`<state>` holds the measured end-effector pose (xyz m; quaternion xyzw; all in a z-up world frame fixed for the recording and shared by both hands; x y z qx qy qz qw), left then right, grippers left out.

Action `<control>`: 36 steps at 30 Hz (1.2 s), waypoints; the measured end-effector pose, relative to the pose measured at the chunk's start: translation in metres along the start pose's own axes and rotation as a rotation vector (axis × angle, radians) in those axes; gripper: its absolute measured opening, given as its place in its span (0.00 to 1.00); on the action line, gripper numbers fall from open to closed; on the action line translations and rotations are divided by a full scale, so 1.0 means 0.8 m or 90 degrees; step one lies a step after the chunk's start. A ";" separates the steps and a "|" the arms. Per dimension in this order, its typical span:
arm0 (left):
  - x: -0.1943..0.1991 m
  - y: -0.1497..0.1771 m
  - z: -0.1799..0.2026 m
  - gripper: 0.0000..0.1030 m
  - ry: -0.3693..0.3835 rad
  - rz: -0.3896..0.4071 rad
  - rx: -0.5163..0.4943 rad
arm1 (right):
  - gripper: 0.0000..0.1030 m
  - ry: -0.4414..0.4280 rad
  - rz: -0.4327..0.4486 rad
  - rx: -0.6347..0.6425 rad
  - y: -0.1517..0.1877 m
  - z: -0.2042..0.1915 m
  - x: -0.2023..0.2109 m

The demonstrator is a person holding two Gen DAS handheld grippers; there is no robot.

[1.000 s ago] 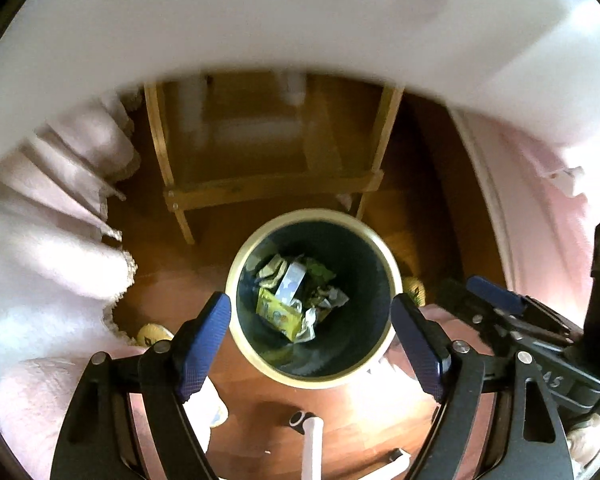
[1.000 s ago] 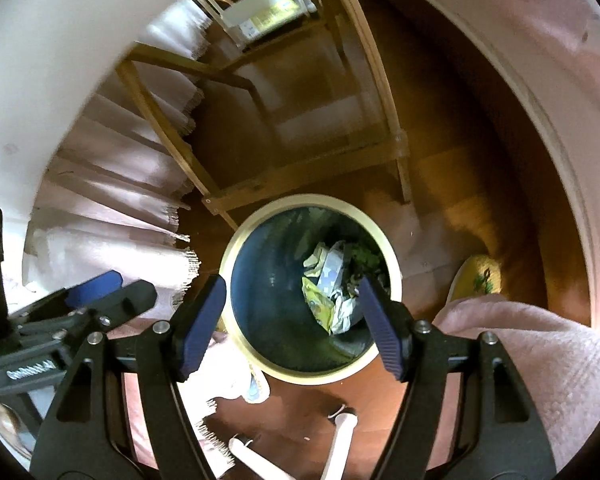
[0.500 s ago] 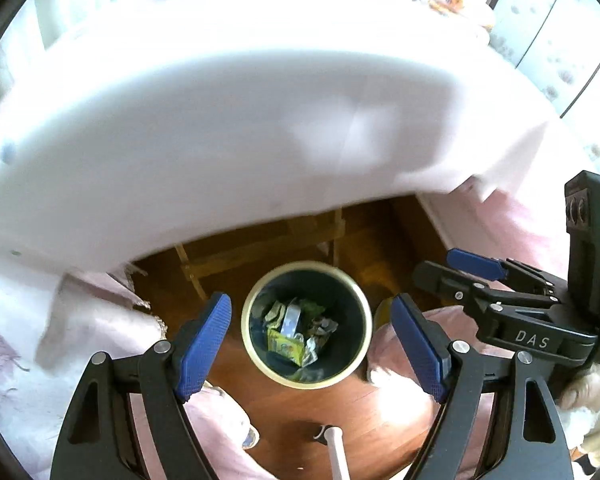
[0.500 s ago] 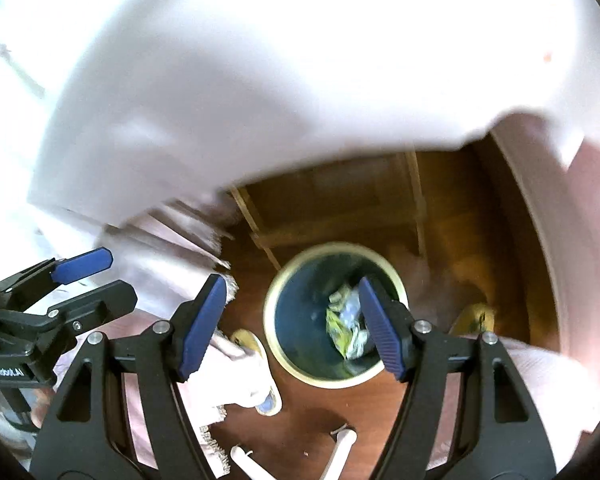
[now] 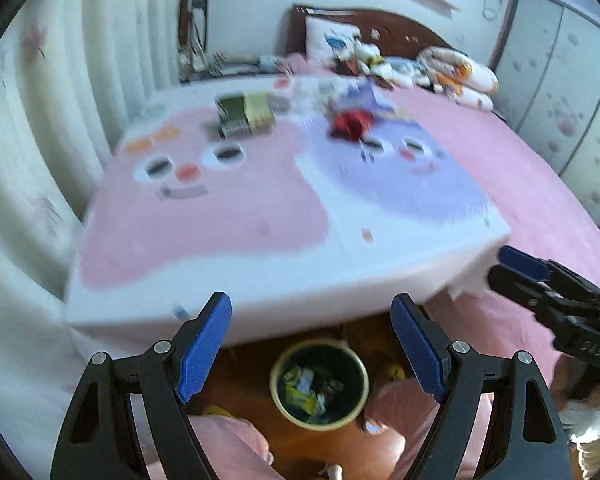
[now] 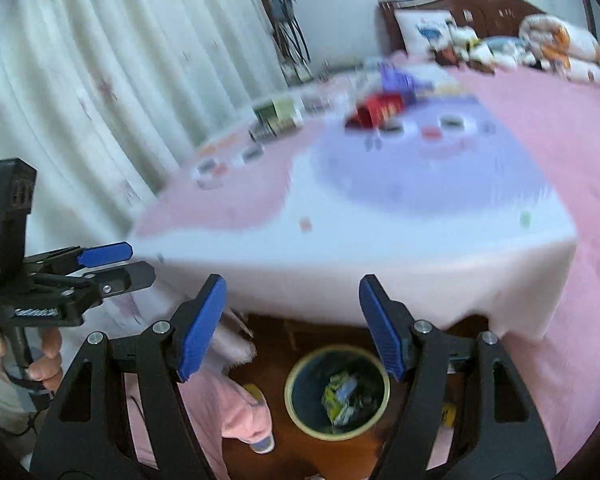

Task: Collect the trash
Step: 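Raise both tools back toward the table, then grasp the green-yellow box with the left tool while the right tool grasps the strawberry carton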

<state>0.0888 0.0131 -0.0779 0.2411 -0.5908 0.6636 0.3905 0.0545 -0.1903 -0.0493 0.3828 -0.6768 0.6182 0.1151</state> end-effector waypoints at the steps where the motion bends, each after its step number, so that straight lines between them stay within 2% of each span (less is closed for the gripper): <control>1: 0.012 -0.021 -0.006 0.81 -0.008 0.009 0.003 | 0.65 -0.002 0.008 0.003 -0.017 -0.004 0.005; 4: 0.030 -0.067 -0.025 0.81 -0.039 0.030 0.018 | 0.65 0.000 0.034 0.024 -0.074 -0.012 0.019; 8: 0.039 -0.132 -0.051 0.81 -0.053 0.043 0.031 | 0.65 0.001 0.050 0.051 -0.138 -0.025 0.016; 13: 0.011 -0.205 -0.085 0.81 -0.088 0.048 0.033 | 0.65 -0.001 0.031 0.073 -0.208 -0.035 -0.038; 17: -0.040 -0.254 -0.113 0.81 -0.105 0.036 0.031 | 0.65 -0.013 -0.007 0.065 -0.246 -0.027 -0.108; 25: -0.161 -0.325 -0.141 0.81 -0.116 0.006 0.011 | 0.65 -0.026 -0.062 0.017 -0.288 0.021 -0.261; 36: -0.332 -0.387 -0.159 0.81 -0.071 -0.052 -0.015 | 0.63 -0.022 -0.084 -0.036 -0.308 0.082 -0.392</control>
Point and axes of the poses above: each gripper's, at about its wrist camera, not at the fingertips, and x roughly against the way its jaws point, z to its right, y to its underside, the point moved 9 cm from there along -x, roughly the way its jaws point, and after that the axes turned 6 degrees about x, right-handed, at the moved point
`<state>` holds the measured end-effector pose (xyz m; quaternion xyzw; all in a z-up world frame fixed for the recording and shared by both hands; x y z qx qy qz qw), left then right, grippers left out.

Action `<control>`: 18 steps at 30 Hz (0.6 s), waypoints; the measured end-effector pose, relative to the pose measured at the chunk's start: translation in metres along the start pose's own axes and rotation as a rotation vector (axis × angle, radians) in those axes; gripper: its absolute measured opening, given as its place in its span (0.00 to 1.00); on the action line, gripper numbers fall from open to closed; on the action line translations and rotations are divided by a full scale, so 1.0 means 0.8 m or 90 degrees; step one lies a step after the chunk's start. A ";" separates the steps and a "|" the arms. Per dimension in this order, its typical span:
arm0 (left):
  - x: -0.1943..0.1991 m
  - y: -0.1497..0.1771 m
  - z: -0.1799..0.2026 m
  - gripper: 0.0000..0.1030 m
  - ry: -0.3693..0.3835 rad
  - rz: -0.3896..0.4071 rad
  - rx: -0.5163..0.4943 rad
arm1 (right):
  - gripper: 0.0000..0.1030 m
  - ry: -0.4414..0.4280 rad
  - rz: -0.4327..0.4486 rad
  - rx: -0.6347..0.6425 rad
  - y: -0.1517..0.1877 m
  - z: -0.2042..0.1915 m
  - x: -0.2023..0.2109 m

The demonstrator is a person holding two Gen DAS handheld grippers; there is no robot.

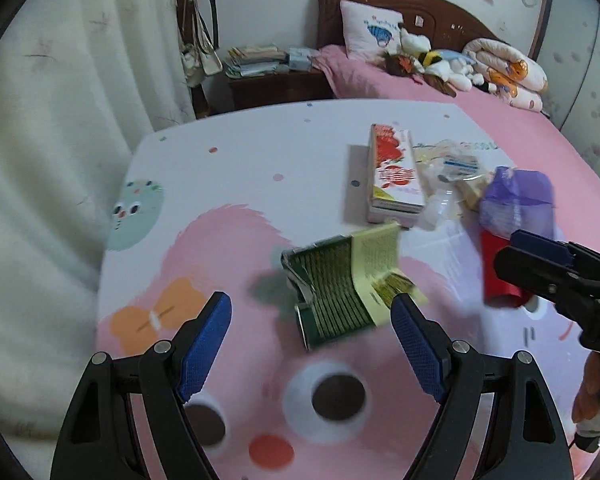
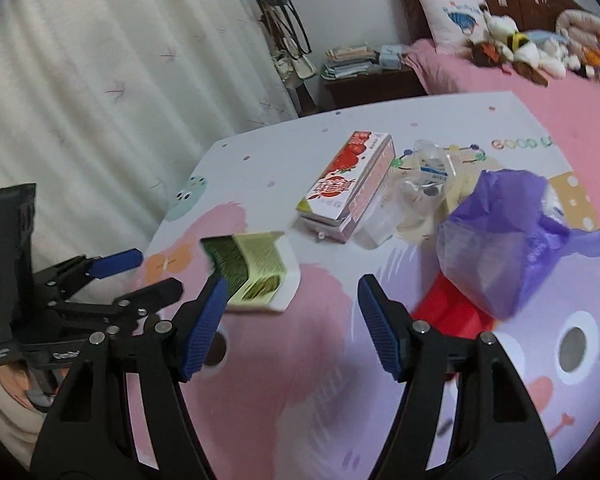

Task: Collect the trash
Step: 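Grasp the green-yellow box with the left tool while the right tool grasps the strawberry carton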

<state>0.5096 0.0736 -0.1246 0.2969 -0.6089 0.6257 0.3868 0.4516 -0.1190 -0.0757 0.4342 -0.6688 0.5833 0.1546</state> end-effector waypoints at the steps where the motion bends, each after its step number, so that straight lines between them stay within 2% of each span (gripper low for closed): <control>1: -0.013 -0.006 -0.004 0.81 0.000 -0.004 0.002 | 0.63 0.002 -0.004 -0.003 -0.003 0.006 -0.011; 4: -0.045 -0.016 -0.010 0.81 0.015 -0.018 0.006 | 0.63 0.012 -0.011 -0.013 -0.009 0.019 -0.031; 11: -0.101 -0.018 -0.001 0.81 0.101 -0.068 0.004 | 0.63 0.006 -0.010 -0.054 -0.028 0.044 -0.053; 18: -0.132 -0.020 0.023 0.81 0.168 -0.055 -0.013 | 0.63 0.010 -0.017 -0.077 -0.046 0.061 -0.068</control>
Point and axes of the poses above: each gripper's, at about its wrist camera, not at the fingertips, and x roughly against the way its jaws point, z to its right, y to its underside, the point moved 9 cm from there along -x, roughly the way its jaws point, and after that the axes turned 6 degrees about x, right-handed, at the moved point
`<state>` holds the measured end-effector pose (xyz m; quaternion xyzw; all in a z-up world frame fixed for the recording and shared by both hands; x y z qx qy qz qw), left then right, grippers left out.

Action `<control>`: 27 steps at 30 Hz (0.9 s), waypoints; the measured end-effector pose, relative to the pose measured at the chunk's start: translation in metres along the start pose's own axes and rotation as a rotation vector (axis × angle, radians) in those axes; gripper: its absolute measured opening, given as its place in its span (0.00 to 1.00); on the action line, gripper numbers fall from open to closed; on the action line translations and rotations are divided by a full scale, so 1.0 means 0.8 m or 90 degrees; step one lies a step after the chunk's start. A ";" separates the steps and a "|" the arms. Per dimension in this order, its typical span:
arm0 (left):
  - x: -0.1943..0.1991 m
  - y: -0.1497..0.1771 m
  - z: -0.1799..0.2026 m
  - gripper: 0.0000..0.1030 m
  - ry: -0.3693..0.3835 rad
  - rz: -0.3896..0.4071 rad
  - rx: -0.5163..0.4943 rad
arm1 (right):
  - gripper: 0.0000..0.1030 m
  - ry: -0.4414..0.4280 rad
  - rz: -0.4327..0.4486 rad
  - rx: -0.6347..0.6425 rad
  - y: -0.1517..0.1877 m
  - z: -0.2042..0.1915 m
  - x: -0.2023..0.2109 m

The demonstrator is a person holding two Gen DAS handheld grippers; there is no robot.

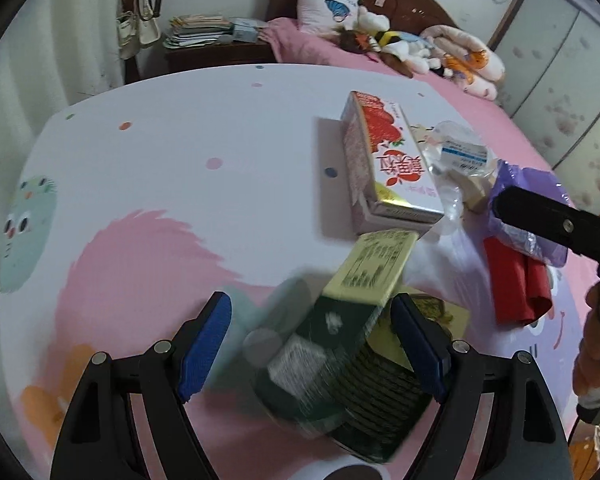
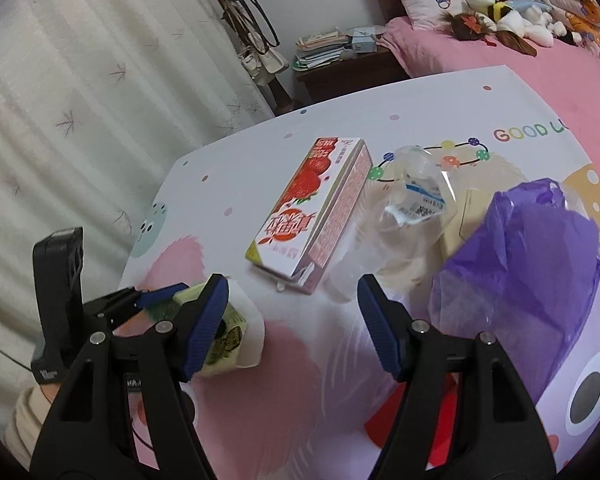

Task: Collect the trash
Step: 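Grasp the green-yellow box with the left tool while the right tool grasps the strawberry carton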

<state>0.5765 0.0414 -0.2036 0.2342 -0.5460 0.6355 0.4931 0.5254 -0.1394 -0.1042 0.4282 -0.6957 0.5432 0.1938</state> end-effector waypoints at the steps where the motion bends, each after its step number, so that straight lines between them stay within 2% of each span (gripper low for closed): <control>1: -0.003 -0.002 0.001 0.77 0.001 0.005 -0.001 | 0.63 0.000 -0.001 -0.003 -0.002 0.001 -0.002; 2: -0.005 -0.002 0.003 0.74 0.004 0.007 -0.002 | 0.63 0.003 -0.003 -0.006 -0.005 0.002 -0.005; 4: -0.008 -0.001 0.011 0.50 0.025 0.005 -0.004 | 0.63 0.011 -0.006 -0.010 -0.010 0.003 -0.014; 6: -0.008 0.000 0.021 0.37 0.049 0.000 -0.002 | 0.63 0.016 -0.013 -0.013 -0.015 0.002 -0.023; 7: -0.008 0.000 0.025 0.30 0.041 0.004 -0.008 | 0.63 0.018 -0.016 -0.017 -0.017 0.002 -0.029; 9: -0.008 -0.001 0.031 0.24 0.007 0.014 -0.022 | 0.63 0.024 -0.021 -0.018 -0.022 0.000 -0.040; 12: -0.004 -0.007 0.033 0.23 -0.041 0.028 -0.022 | 0.63 0.036 -0.026 -0.020 -0.031 -0.005 -0.058; 15: 0.006 -0.016 0.028 0.23 -0.067 0.051 -0.011 | 0.63 0.054 -0.033 -0.031 -0.038 -0.007 -0.077; 21: 0.031 -0.027 0.006 0.23 -0.124 0.090 0.020 | 0.63 0.124 -0.059 -0.032 -0.046 0.001 -0.116; 25: 0.044 -0.029 0.000 0.23 -0.126 0.098 0.032 | 0.63 0.147 -0.064 -0.038 -0.046 0.003 -0.128; 27: 0.053 -0.027 -0.006 0.23 -0.131 0.098 0.035 | 0.57 0.145 -0.060 -0.036 -0.045 0.001 -0.127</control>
Point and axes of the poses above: each gripper's, at about its wrist camera, not at the fingertips, and x roughly against the way its jaws point, z to its right, y to its underside, the point moved 9 cm from there along -x, roughly the way its jaws point, and after that the axes turned 6 degrees about x, right-handed, at the moved point
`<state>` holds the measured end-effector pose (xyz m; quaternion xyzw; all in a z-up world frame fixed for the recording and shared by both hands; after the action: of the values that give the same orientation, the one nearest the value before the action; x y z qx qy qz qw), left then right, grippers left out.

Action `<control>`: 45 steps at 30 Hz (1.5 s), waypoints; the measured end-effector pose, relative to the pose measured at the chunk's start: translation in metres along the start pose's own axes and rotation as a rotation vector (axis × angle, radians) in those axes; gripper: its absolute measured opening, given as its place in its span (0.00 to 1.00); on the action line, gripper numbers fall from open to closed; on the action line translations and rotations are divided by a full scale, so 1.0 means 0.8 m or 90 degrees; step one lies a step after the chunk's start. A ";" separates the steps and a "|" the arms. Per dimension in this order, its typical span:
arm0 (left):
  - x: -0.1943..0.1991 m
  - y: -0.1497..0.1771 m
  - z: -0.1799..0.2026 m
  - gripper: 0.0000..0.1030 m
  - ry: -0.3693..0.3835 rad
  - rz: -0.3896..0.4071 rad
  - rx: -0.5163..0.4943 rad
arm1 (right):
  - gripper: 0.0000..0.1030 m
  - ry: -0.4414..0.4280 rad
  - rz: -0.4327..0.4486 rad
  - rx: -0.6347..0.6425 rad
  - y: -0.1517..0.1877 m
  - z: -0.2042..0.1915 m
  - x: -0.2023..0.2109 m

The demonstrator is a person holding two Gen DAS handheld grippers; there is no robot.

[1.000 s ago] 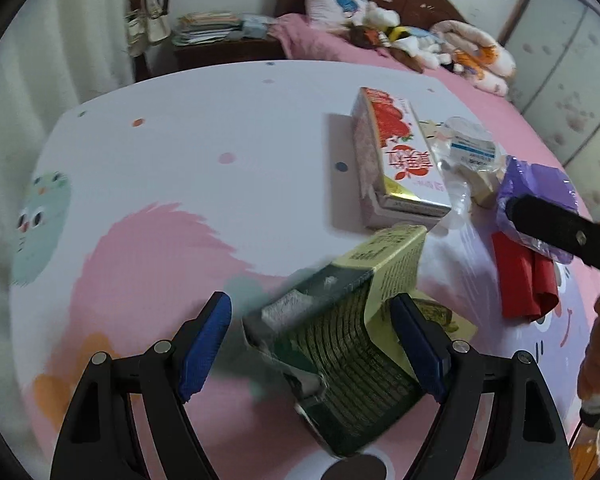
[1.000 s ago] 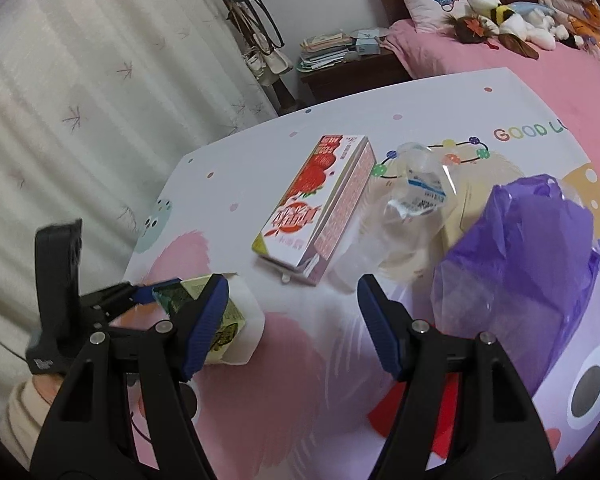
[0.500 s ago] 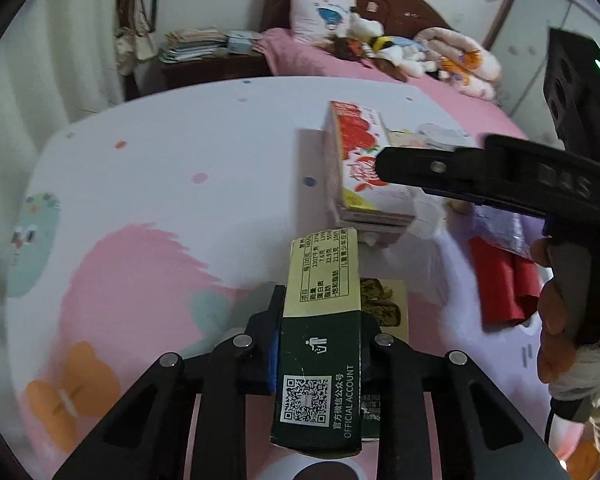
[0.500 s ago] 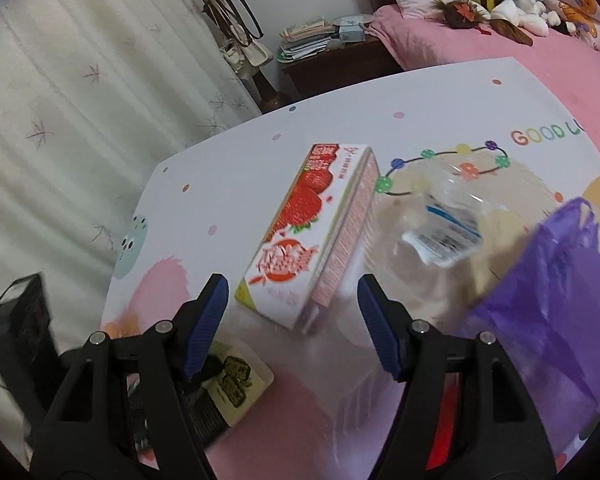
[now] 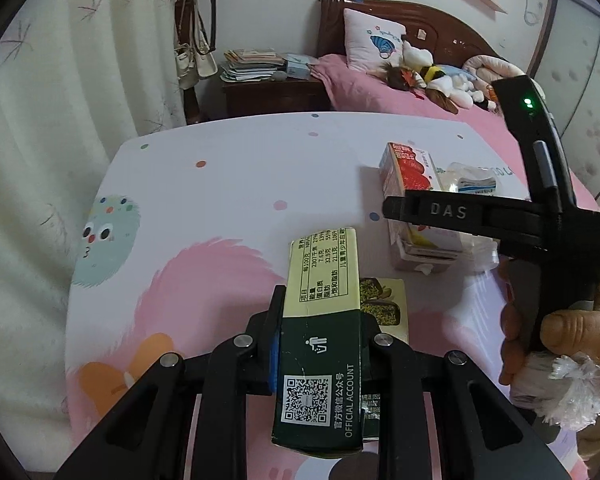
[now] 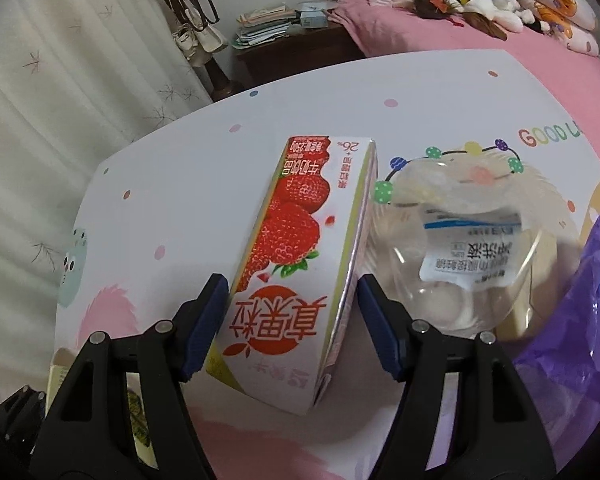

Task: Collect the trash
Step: 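Grasp the green-yellow box with the left tool while the right tool grasps the strawberry carton, then carry the green box and strawberry carton down over the bin with both tools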

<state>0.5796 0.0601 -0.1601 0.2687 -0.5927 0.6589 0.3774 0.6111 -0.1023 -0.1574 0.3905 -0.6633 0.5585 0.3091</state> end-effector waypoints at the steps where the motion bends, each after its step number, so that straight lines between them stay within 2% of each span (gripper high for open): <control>1: 0.010 0.006 -0.008 0.23 0.000 -0.001 0.001 | 0.55 -0.001 0.001 0.002 0.001 -0.001 0.003; 7: 0.059 0.020 -0.022 0.23 -0.010 0.003 0.014 | 0.50 -0.058 0.023 0.010 0.017 -0.017 0.056; 15: 0.175 0.060 0.002 0.23 -0.005 0.021 0.003 | 0.49 -0.138 0.076 0.020 0.066 -0.025 0.206; 22: 0.301 0.128 0.037 0.23 0.008 0.038 -0.021 | 0.49 -0.194 0.107 0.024 0.157 -0.023 0.350; 28: 0.381 0.206 0.071 0.23 0.038 0.024 -0.038 | 0.49 -0.235 0.101 0.040 0.272 -0.018 0.445; 32: 0.417 0.279 0.089 0.23 0.054 -0.001 -0.052 | 0.49 -0.266 0.080 0.038 0.356 -0.018 0.479; 37: 0.425 0.363 0.107 0.23 0.059 -0.024 -0.076 | 0.49 -0.294 0.045 0.025 0.456 -0.010 0.491; 45: 0.358 0.506 0.122 0.23 0.070 -0.094 -0.103 | 0.49 -0.282 -0.063 -0.035 0.598 0.041 0.426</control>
<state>0.0767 0.0103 -0.1495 0.2440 -0.6009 0.5929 0.4774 0.0269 -0.1596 -0.1142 0.5273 -0.7099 0.4251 0.1934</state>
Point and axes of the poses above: each gripper's, at about its wrist camera, not at the fingertips, and x roughly against the way its jaws point, z to its right, y to its underside, the point moved 9 cm from there along -x, roughly the way its jaws point, and after that the axes turned 6 degrees about x, right-handed, at the moved point
